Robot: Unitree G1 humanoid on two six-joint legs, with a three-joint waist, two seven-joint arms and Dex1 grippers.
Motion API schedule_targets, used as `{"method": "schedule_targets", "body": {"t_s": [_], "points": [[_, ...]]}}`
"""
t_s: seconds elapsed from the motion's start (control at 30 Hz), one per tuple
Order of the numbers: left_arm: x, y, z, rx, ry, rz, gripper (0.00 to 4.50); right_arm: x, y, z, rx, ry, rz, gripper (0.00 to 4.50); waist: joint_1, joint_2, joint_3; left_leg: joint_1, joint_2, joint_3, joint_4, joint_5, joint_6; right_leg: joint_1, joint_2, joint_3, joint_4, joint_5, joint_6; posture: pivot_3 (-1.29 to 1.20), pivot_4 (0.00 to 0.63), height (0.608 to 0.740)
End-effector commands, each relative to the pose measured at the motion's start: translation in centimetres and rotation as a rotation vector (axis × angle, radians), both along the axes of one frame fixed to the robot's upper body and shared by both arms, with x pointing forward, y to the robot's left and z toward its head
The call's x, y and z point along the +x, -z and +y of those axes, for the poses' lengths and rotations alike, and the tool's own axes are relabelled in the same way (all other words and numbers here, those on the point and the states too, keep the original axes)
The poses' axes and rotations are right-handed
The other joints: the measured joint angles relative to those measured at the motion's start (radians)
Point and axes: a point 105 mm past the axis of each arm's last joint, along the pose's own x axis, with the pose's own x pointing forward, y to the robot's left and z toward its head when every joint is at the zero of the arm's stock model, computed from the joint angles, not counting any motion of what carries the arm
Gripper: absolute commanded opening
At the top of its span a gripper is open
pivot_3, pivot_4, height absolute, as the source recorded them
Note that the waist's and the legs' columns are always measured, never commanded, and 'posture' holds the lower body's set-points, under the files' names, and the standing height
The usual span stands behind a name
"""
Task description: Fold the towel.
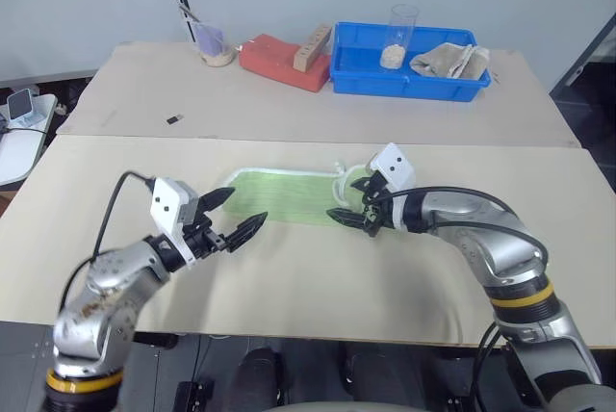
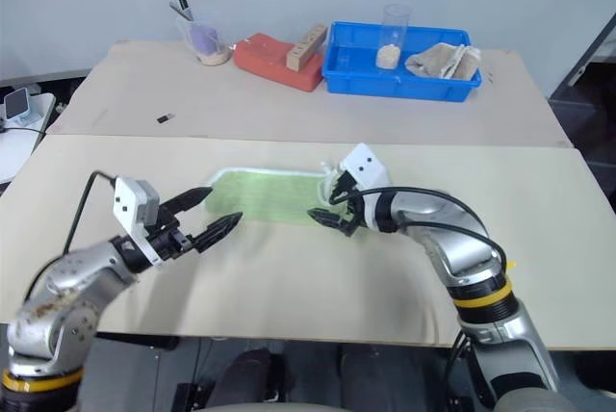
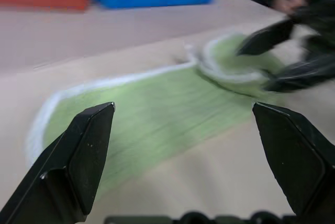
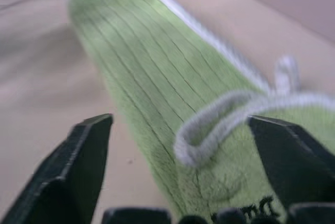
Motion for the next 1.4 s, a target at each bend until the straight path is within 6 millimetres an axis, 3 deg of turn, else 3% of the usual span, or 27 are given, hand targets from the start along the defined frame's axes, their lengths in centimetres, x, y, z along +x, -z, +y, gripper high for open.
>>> {"method": "schedule_targets", "body": {"t_s": [0.03,0.23,0.37,0.57,0.67,0.93,0.97,1.1,1.2,1.23,1.4], "points": [[-0.1,-0.2,1.2,-0.094,-0.242,0.041,4.5,-0.5,-2.7,0.7,0.008,-0.098,-0.119,4.48,0.002,-0.001,0.0,0.0,0.0,0.0,0.0,0.0,0.0,0.0,0.0,0.0,0.0,0.0,0.0,0.0,0.15,0.714],[0.4,1.7,2.4,-0.236,-0.503,0.189,4.5,-0.8,-3.8,0.6,-0.023,-0.195,-0.156,4.48,0.004,-0.002,-0.001,0.0,-0.001,-0.002,0.001,0.0,0.0,0.001,0.001,-0.001,0.003,0.0,0.0,0.0,0.15,0.714],[1.3,3.0,1.5,-0.28,-0.539,0.289,4.5,-0.9,-4.5,0.6,-0.039,-0.247,-0.169,4.48,0.005,-0.002,-0.001,0.0,-0.002,-0.002,0.001,0.0,0.0,0.001,0.001,-0.001,0.002,0.0,0.0,0.0,0.15,0.714],[4.3,3.8,0.2,-0.317,-0.582,0.365,4.5,-0.4,-5.7,-0.1,-0.068,-0.273,-0.204,4.48,0.006,-0.002,-0.001,0.001,-0.002,-0.003,0.001,0.0,0.0,0.004,0.001,-0.002,0.0,0.0,0.0,0.0,0.15,0.714],[5.5,3.5,-0.7,-0.335,-0.558,0.365,3.73,-0.5,-5.8,-0.6,-0.084,-0.272,-0.21,4.5,0.006,-0.002,-0.001,0.005,-0.002,-0.004,0.0,0.0,0.0,0.011,0.001,-0.003,-0.005,0.0,0.0,0.0,0.15,0.714],[5.8,3.4,-1.1,-0.348,-0.53,0.376,0.23,-2.5,-6.3,-1.0,-0.08,-0.349,-0.208,4.5,0.006,-0.002,-0.001,0.004,-0.002,-0.008,0.0,0.0,0.0,0.013,0.0,-0.005,-0.008,0.0,0.0,0.0,0.15,0.714],[5.9,3.3,-1.0,-0.345,-0.528,0.371,0.02,-2.6,-6.4,-1.1,-0.08,-0.348,-0.208,4.5,0.006,-0.002,-0.001,0.004,-0.002,-0.008,0.0,0.0,0.0,0.013,0.0,-0.005,-0.008,0.0,0.0,0.0,0.15,0.714],[6.4,1.5,-1.2,-0.301,-0.475,0.281,0.02,-2.8,-6.5,-1.7,-0.079,-0.33,-0.21,4.5,0.006,-0.002,-0.001,0.005,-0.002,-0.008,0.0,0.0,0.0,0.014,0.0,-0.005,-0.008,0.0,0.0,0.0,0.15,0.714],[6.9,-2.4,-4.1,-0.159,-0.248,0.094,0.02,-3.2,-6.7,-3.3,-0.093,-0.282,-0.198,4.5,0.012,-0.003,0.0,0.004,-0.003,-0.01,0.0,0.0,0.0,0.013,0.001,-0.006,-0.008,0.0,0.0,0.0,0.15,0.714],[6.8,-3.6,-5.9,-0.1,-0.131,0.034,0.02,-3.4,-6.6,-4.0,-0.105,-0.26,-0.189,4.5,0.014,-0.003,0.0,0.003,-0.004,-0.011,0.0,0.0,0.0,0.013,0.001,-0.006,-0.008,-0.001,0.0,0.0,0.15,0.714],[5.4,-5.1,-13.4,0.039,0.317,-0.073,0.02,-4.7,-6.4,-7.5,-0.167,-0.135,-0.142,4.5,0.021,-0.002,-0.001,0.003,-0.007,-0.01,0.0,0.0,0.0,0.015,-0.002,-0.004,-0.009,-0.002,0.001,0.0,0.15,0.714]]}}
